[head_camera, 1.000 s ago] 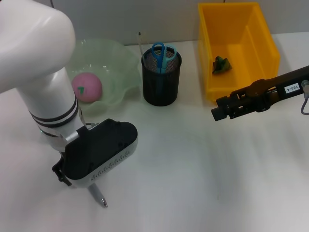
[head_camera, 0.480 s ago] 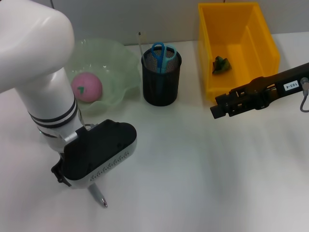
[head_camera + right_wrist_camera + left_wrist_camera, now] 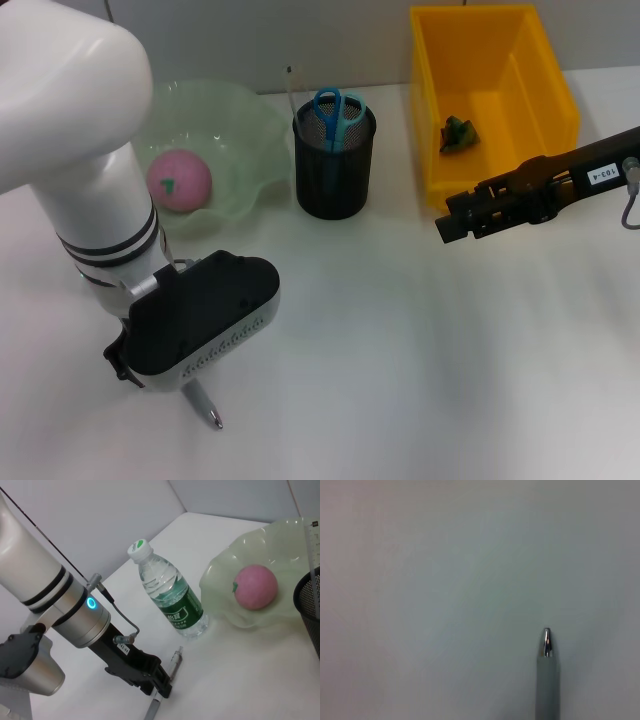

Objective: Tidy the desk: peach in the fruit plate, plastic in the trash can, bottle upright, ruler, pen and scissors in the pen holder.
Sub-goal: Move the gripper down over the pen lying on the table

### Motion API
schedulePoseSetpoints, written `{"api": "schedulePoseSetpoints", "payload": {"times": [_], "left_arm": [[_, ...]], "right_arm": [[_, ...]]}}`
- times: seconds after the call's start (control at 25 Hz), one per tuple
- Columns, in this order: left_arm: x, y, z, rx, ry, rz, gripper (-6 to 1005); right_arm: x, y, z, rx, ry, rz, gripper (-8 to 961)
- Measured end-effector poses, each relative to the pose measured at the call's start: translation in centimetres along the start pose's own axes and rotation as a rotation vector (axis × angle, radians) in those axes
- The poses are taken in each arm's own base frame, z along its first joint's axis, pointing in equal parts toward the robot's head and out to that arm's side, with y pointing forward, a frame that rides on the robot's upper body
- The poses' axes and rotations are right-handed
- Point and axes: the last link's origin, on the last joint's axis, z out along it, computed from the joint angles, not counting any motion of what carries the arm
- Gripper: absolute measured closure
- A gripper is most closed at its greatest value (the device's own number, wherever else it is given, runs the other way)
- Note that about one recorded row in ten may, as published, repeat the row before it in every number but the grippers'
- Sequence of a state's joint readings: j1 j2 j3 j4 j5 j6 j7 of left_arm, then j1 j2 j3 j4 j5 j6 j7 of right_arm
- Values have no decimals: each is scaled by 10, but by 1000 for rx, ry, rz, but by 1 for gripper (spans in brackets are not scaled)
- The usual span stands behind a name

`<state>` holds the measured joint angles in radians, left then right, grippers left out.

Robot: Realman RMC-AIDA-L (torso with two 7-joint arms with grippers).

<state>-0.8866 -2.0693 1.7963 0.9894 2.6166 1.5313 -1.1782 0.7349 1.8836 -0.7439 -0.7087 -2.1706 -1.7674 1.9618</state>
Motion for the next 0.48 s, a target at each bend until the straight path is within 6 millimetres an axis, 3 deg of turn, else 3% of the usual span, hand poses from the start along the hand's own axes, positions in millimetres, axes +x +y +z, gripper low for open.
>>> {"api": "schedulePoseSetpoints", "payload": {"times": [0.32, 0.48], "left_arm": [[0, 0, 0, -8, 2, 2, 616], [0, 0, 0, -11, 4, 2, 671]], "right_arm": [[-1, 0, 0, -1, 1, -3, 278], [-2, 0, -1, -2, 3, -5, 278]]}}
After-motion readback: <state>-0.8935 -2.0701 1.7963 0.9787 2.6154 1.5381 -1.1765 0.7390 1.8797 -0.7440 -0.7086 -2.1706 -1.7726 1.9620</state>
